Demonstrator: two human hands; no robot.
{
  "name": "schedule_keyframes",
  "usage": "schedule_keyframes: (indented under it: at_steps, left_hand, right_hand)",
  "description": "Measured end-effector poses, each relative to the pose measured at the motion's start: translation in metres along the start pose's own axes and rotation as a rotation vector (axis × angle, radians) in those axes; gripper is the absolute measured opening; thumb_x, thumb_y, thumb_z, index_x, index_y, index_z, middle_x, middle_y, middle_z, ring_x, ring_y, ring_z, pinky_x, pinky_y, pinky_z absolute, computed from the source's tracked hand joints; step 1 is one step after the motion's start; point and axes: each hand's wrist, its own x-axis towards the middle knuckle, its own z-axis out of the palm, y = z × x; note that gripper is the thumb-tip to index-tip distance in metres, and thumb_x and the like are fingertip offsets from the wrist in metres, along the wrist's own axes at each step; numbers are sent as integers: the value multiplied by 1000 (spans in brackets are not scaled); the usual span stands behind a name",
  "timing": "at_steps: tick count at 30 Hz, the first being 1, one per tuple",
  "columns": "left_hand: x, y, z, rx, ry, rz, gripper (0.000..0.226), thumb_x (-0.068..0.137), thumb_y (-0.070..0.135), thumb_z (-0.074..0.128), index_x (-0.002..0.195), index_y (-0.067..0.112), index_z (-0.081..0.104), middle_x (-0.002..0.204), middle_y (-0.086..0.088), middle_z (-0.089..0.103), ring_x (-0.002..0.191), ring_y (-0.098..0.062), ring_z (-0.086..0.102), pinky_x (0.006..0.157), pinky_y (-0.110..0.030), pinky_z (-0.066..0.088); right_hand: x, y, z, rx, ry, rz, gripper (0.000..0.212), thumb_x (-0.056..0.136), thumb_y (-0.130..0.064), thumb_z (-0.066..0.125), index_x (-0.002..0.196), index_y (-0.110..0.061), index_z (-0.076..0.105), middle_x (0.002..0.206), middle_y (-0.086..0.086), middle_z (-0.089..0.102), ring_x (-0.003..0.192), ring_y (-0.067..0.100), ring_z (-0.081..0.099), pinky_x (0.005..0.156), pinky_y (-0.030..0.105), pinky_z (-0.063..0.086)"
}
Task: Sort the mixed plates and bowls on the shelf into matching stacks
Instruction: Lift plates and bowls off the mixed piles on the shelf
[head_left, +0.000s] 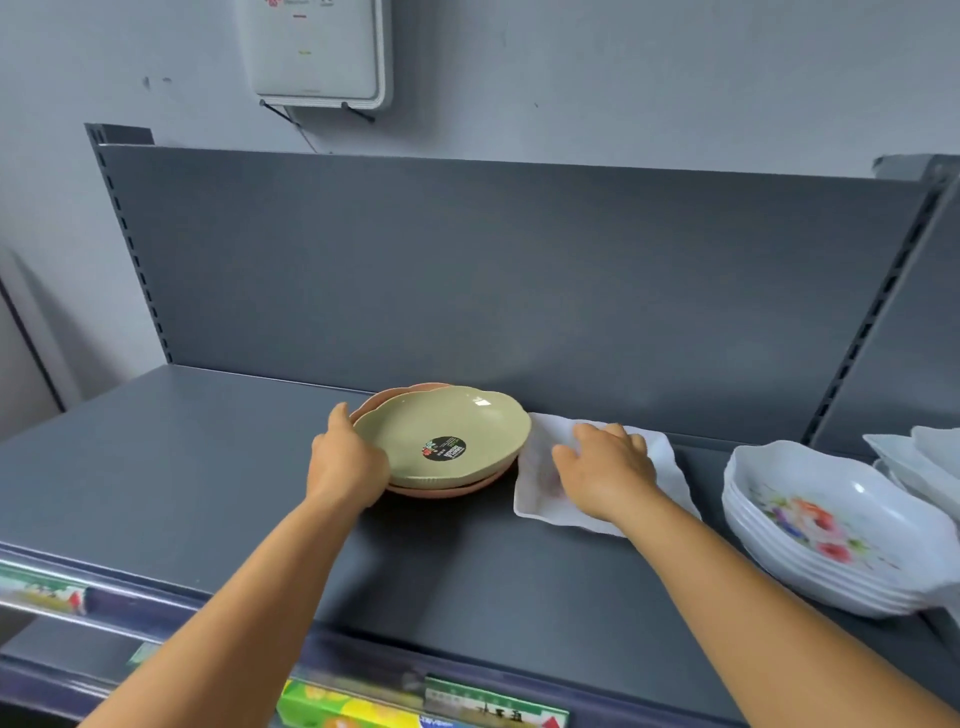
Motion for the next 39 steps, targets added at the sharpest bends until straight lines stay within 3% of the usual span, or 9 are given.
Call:
schedule_keyframes:
  at_steps: [4,9,15,19,25,28,33,35,39]
  left_hand:
    - [-2,0,4,33,-4,6,43,86,1,37,129,6,45,125,-21,50,89,-35,48,67,-36,41]
    - [-12,5,14,61,-16,-29,40,88,5,43,128,1,41,130,-21,46,114,-42,49,90,-48,46]
    - [-26,10,16,68,-28,-47,44,91,4,40,134,0,34,138,-21,37,122,-44,43,96,-49,40]
    - [-31,13,16,58,-29,-78,46,92,2,38,137,-2,31,139,-21,33,116,-45,47,79,-44,40]
    - [-43,22,25,36,-61,-42,45,91,1,38,136,-2,31,138,-21,32,104,-44,50,71,-42,41]
    - [-56,34,38,29,-106,-1,42,92,1,36,134,-2,32,137,-21,31,86,-36,44,66,-41,39]
    - [-79,54,64,37,-181,45,43,92,1,35,135,-3,30,136,-20,30,83,-35,42,68,-41,40]
    - [-87,59,72,41,-201,42,42,92,2,35,134,-2,32,136,-21,30,87,-36,45,72,-42,41]
    - [-108,74,83,100,-84,88,42,95,21,38,134,6,40,139,-18,32,124,-38,32,99,-47,38]
  right_hand:
    - [-14,37,-8,-119,11,159,38,94,-24,41,131,-13,40,144,11,34,130,34,32,103,38,32]
    - [-26,58,-9,7,-2,262,59,86,1,48,140,-4,25,139,17,34,122,37,46,84,35,43]
    - [-33,69,-11,100,101,267,46,88,-1,44,133,-3,34,129,20,49,112,39,55,71,33,41]
    - [-41,63,-22,188,232,216,49,89,1,42,136,-3,35,132,17,39,107,39,55,78,37,46]
    - [-54,74,-61,235,378,229,56,88,4,38,142,-6,31,137,16,35,109,40,54,85,38,44]
    - [-59,89,-80,323,390,261,52,89,5,37,141,-4,36,142,18,36,121,39,47,95,38,40]
    - [-69,122,-88,431,356,277,57,90,1,37,146,-11,34,147,13,40,124,35,47,96,40,45]
    - [-74,136,-90,452,351,274,59,91,-1,37,148,-15,32,150,8,38,130,32,44,100,37,41]
    - [-85,165,-98,508,352,251,57,93,-2,37,148,-16,34,152,5,37,135,27,39,101,30,36]
